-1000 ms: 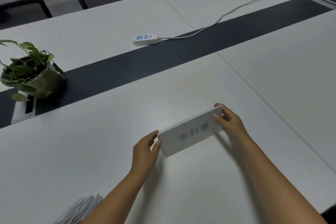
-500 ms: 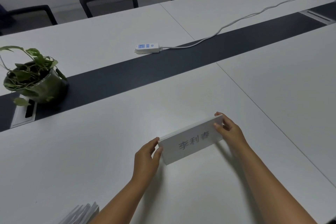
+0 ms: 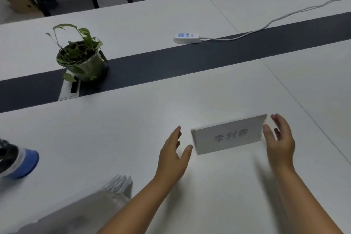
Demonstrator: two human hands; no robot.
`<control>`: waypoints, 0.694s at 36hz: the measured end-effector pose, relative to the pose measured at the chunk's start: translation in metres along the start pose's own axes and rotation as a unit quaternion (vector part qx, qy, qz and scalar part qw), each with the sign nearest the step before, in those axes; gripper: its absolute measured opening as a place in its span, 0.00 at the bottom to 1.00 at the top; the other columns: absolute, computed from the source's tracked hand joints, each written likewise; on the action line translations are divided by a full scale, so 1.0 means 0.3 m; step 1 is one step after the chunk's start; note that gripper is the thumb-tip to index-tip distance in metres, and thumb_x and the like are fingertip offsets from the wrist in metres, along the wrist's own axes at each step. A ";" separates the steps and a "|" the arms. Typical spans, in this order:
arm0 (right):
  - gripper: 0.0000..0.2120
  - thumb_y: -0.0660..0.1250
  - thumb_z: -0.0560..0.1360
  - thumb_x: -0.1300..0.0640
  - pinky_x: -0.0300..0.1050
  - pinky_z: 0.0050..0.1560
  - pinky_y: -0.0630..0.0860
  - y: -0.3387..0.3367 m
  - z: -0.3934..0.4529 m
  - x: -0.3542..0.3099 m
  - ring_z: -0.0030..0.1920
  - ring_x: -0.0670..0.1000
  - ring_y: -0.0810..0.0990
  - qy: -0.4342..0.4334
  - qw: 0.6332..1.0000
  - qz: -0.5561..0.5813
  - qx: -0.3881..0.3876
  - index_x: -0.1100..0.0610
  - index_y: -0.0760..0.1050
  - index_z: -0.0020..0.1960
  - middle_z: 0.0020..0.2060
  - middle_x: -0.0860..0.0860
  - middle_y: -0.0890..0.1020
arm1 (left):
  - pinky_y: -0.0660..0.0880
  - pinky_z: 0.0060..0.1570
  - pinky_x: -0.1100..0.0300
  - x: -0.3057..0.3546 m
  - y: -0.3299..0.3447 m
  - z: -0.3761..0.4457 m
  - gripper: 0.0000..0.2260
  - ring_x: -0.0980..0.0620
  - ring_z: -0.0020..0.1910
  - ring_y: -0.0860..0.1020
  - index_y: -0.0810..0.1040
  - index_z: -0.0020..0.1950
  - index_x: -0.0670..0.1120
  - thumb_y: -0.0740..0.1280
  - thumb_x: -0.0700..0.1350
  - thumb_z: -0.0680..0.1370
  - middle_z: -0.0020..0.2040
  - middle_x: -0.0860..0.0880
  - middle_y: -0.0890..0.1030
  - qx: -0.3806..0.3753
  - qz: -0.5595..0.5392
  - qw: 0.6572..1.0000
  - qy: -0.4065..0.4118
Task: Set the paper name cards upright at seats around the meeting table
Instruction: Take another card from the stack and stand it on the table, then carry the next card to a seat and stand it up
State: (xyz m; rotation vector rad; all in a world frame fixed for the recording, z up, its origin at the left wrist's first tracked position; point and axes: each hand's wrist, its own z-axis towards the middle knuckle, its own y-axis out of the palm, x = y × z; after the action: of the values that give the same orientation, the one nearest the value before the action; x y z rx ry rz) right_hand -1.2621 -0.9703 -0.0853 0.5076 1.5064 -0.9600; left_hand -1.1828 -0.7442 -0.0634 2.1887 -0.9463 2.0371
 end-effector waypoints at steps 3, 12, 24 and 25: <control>0.14 0.59 0.67 0.44 0.24 0.58 0.65 0.060 -0.111 -0.080 0.55 0.31 0.71 -0.047 0.999 0.004 -0.018 0.29 0.68 0.50 0.50 0.26 0.74 | 0.65 0.54 0.80 0.010 -0.110 -0.119 0.19 0.68 0.57 0.72 0.63 0.59 0.64 0.62 0.53 0.70 0.61 0.62 0.69 0.032 0.003 0.998 0.046; 0.15 0.60 0.64 0.41 0.26 0.54 0.70 0.380 -0.513 -0.279 0.53 0.35 0.75 -0.067 0.942 0.036 -0.328 0.29 0.71 0.50 0.47 0.30 0.79 | 0.66 0.59 0.74 -0.057 -0.581 -0.428 0.12 0.70 0.60 0.69 0.73 0.55 0.44 0.57 0.48 0.77 0.53 0.50 0.79 0.254 0.174 0.912 0.272; 0.32 0.68 0.66 0.44 0.32 0.50 0.67 0.592 -0.805 -0.359 0.52 0.39 0.71 0.075 0.909 -0.085 -0.402 0.37 0.54 0.63 0.51 0.33 0.70 | 0.68 0.58 0.55 -0.395 -0.865 -0.591 0.29 0.47 0.64 0.69 0.52 0.72 0.51 0.62 0.53 0.75 0.65 0.46 0.70 0.108 0.112 0.976 -0.155; 0.32 0.69 0.69 0.48 0.35 0.52 0.67 0.590 -0.805 -0.361 0.53 0.41 0.71 0.077 0.912 -0.094 -0.393 0.39 0.55 0.66 0.51 0.35 0.71 | 0.71 0.53 0.56 -0.407 -0.864 -0.590 0.27 0.48 0.60 0.73 0.54 0.71 0.51 0.61 0.52 0.75 0.61 0.50 0.74 0.078 0.098 0.980 -0.152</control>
State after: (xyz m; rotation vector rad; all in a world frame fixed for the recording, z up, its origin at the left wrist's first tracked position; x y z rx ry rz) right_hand -1.2481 -0.6549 -0.0448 -0.1540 1.9502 -0.3843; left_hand -1.2298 -0.4111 -0.0461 2.6466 -1.1026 1.9471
